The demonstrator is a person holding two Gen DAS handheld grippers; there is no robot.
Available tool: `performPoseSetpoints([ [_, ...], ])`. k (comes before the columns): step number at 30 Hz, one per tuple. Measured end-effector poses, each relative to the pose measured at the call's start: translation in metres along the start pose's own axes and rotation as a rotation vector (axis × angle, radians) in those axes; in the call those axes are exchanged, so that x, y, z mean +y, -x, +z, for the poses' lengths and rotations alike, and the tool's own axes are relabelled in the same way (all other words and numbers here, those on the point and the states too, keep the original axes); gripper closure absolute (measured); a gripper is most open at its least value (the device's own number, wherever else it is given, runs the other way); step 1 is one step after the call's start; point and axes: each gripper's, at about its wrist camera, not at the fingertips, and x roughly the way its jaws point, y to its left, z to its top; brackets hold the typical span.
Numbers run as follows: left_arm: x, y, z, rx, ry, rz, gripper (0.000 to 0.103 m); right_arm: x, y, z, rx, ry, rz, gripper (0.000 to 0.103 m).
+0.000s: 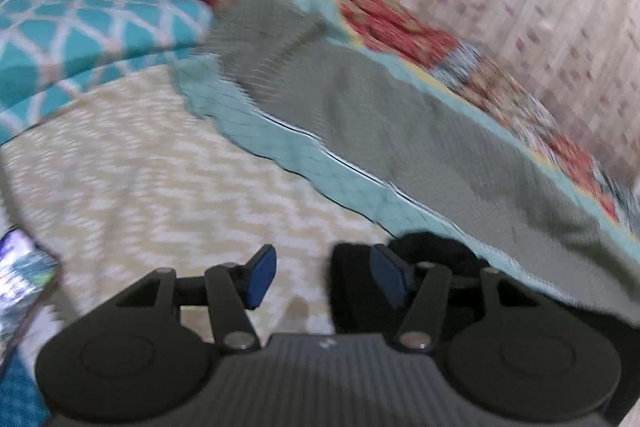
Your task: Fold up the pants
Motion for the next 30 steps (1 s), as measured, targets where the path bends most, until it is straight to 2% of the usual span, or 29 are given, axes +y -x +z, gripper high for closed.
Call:
performPoseSetpoints([
  [2,0.007,0.004,0.006,0.009,0.068,-0.049,0.051,0.008,-0.007,-0.003,0.002,0.043,0.013,0.045],
  [3,0.005,0.004,0.008,0.021,0.078,-0.077,0.051,0.014,-0.011,-0.005,0.014,0.071,0.013,0.055],
  [4,0.000,0.002,0.009,0.031,0.069,-0.092,0.051,0.020,-0.016,-0.006,0.033,0.105,-0.011,0.083],
  [5,-0.009,-0.001,0.009,0.042,0.039,-0.104,0.051,0.023,-0.017,-0.007,0.046,0.133,-0.033,0.085],
  [7,-0.026,-0.007,0.003,0.063,-0.011,-0.123,0.051,0.026,-0.004,-0.007,-0.031,0.157,-0.078,0.087],
  [9,-0.038,-0.014,-0.004,0.086,-0.043,-0.142,0.051,0.015,0.002,-0.003,-0.100,0.130,-0.146,0.087],
  [10,-0.042,-0.018,-0.007,0.102,-0.057,-0.142,0.051,0.009,-0.002,-0.002,-0.083,0.124,-0.175,0.086],
  [12,-0.050,-0.022,-0.015,0.135,-0.075,-0.136,0.051,0.009,-0.004,-0.003,-0.056,0.171,-0.173,0.083],
  [14,-0.050,-0.021,-0.018,0.152,-0.071,-0.143,0.051,0.018,0.002,-0.001,-0.027,0.221,-0.184,0.074],
  [15,-0.048,-0.018,-0.018,0.153,-0.063,-0.145,0.050,0.020,0.010,0.002,-0.031,0.220,-0.194,0.063],
  [16,-0.045,-0.013,-0.018,0.152,-0.056,-0.148,0.050,0.021,0.022,0.004,-0.057,0.210,-0.199,0.057],
  [17,-0.042,-0.007,-0.017,0.151,-0.052,-0.150,0.050,0.019,0.036,0.007,-0.082,0.193,-0.182,0.057],
  [19,-0.033,0.009,-0.013,0.144,-0.055,-0.147,0.050,0.013,0.073,0.006,-0.089,0.166,-0.094,0.058],
  [22,-0.014,0.042,-0.011,0.140,-0.073,-0.147,0.047,0.002,0.147,-0.007,-0.112,0.194,0.026,0.058],
  [25,0.009,0.072,-0.015,0.155,-0.057,-0.144,0.043,-0.035,0.233,-0.033,-0.140,0.229,0.120,0.058],
  [27,0.028,0.090,-0.023,0.178,-0.028,-0.147,0.040,-0.070,0.284,-0.053,-0.146,0.234,0.137,0.057],
  [30,0.053,0.110,-0.039,0.225,0.040,-0.164,0.034,-0.123,0.327,-0.076,-0.107,0.196,0.086,0.057],
])
